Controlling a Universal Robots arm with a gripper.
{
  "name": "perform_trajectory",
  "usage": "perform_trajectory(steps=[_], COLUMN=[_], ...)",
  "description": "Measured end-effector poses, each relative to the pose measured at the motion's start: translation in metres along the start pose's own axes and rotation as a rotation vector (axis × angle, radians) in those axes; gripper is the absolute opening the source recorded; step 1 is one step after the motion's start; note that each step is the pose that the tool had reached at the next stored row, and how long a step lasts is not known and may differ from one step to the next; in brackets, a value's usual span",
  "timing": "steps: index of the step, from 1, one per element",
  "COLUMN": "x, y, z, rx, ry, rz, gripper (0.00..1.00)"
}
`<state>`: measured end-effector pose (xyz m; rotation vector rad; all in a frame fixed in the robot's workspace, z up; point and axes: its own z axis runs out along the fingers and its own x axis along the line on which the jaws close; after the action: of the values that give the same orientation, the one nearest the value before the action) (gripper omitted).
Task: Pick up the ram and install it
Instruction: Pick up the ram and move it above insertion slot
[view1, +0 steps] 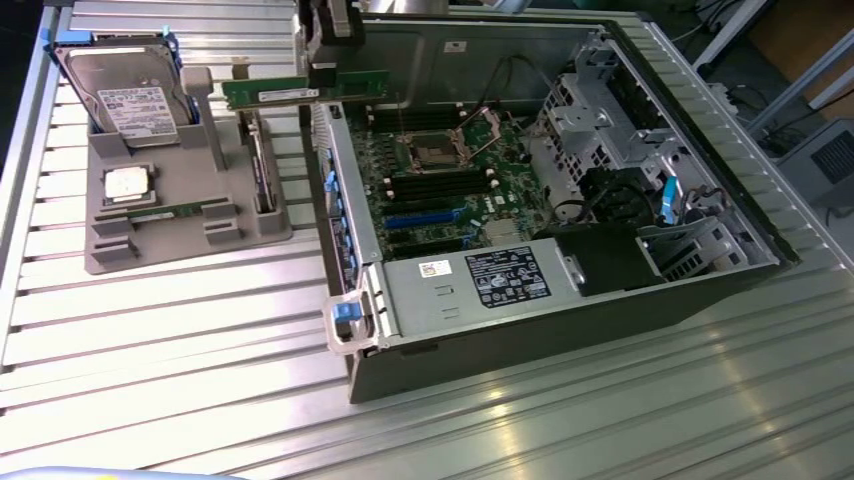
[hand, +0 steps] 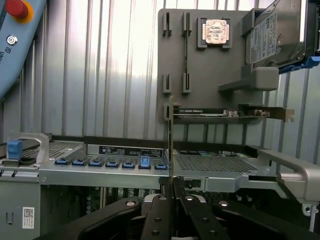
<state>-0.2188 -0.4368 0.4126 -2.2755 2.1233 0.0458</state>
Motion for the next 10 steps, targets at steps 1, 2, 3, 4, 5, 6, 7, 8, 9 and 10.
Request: perform_trajectory(steps=[1,2,3,4,5,6,7,8,9,10], x=[0.0,0.0,0.0,0.0,0.001,0.001,0.001,0.001,0.001,0.001], y=[-0.0019,-0.0033,-0.0044,-0.006,-0.0082,-0.01,-0.0111,-0.0118,-0.0128,-0.0137], z=[0.0,0.0,0.0,0.0,0.0,0.0,0.0,0.0,0.0,0.0], rx=[0.0,0.0,0.0,0.0,0.0,0.0,0.0001,0.0,0.0,0.0], ry=[0.0,0.0,0.0,0.0,0.0,0.0,-0.0001,0.0,0.0,0.0], rz=[0.0,0.0,0.0,0.0,0.0,0.0,0.0,0.0,0.0,0.0], gripper=[0.12,0.12,0.12,0.12,0.12,0.12,0.12,0.12,0.12,0.12])
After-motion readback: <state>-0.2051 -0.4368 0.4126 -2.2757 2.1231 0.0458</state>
